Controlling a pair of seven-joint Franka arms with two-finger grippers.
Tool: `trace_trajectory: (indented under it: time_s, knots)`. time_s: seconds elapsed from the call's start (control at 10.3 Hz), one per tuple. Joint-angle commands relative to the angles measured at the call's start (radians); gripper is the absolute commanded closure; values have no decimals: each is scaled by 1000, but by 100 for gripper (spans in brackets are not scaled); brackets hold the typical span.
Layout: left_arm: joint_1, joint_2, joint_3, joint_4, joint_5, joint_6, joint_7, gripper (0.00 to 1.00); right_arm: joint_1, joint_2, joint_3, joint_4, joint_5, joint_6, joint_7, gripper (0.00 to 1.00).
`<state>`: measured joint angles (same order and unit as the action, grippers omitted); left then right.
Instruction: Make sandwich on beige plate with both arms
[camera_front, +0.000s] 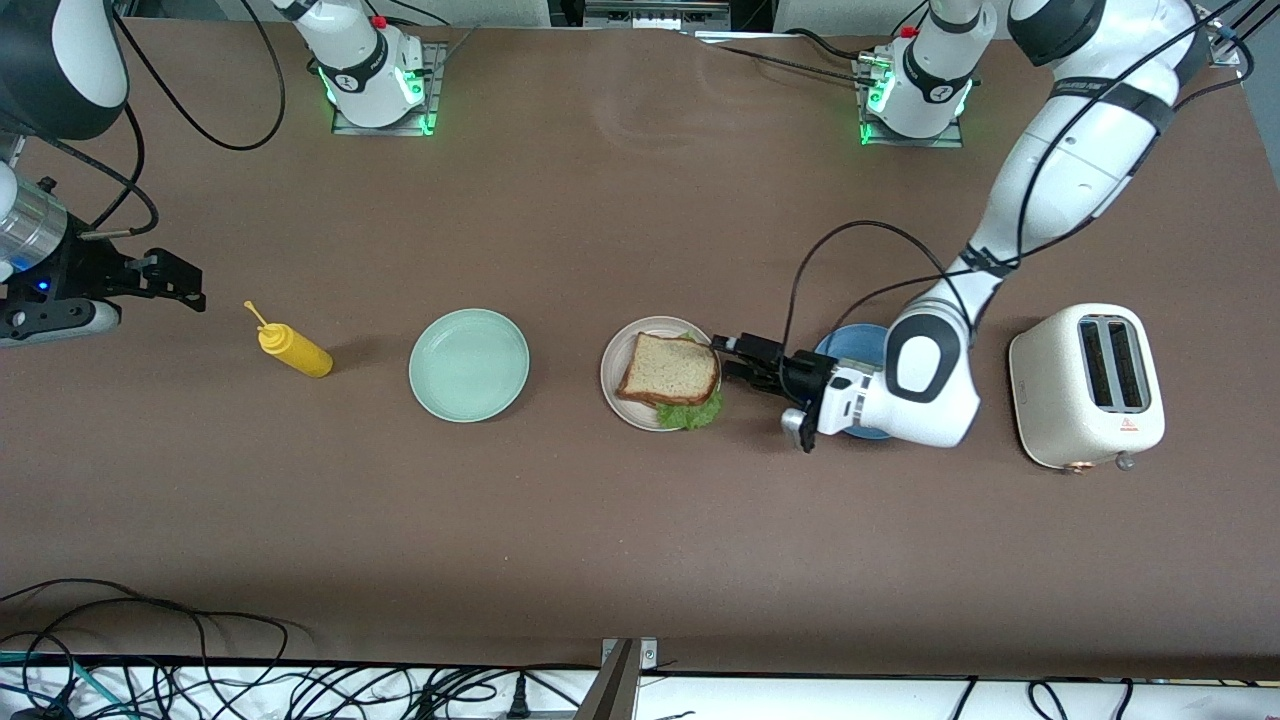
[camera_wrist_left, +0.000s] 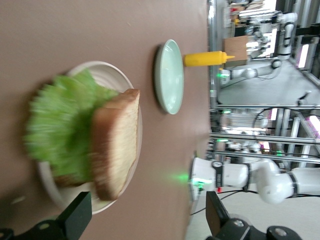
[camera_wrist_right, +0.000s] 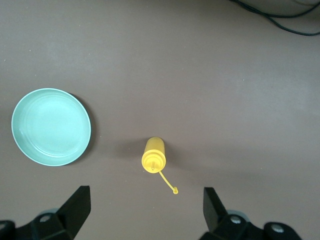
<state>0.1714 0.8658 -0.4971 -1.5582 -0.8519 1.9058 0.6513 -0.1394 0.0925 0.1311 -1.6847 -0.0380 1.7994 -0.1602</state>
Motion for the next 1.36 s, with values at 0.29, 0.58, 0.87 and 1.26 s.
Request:
trace_trajectory:
  time_s: [0.29,0.58,0.87,1.26]
  knots:
    - [91,-252,-4,-2,331,-177,-359,0,151,-56,-169,-44,7,14,24,0]
    - [91,-402,-3,0,505,-278,-514,0,138,-54,-163,-47,6,14,24,0]
    - [92,-589,-3,3,699,-358,-619,0,149,-34,-163,-43,6,5,24,0]
    - [61,-758,93,4,838,-367,-628,0,164,13,-163,-23,4,6,25,0]
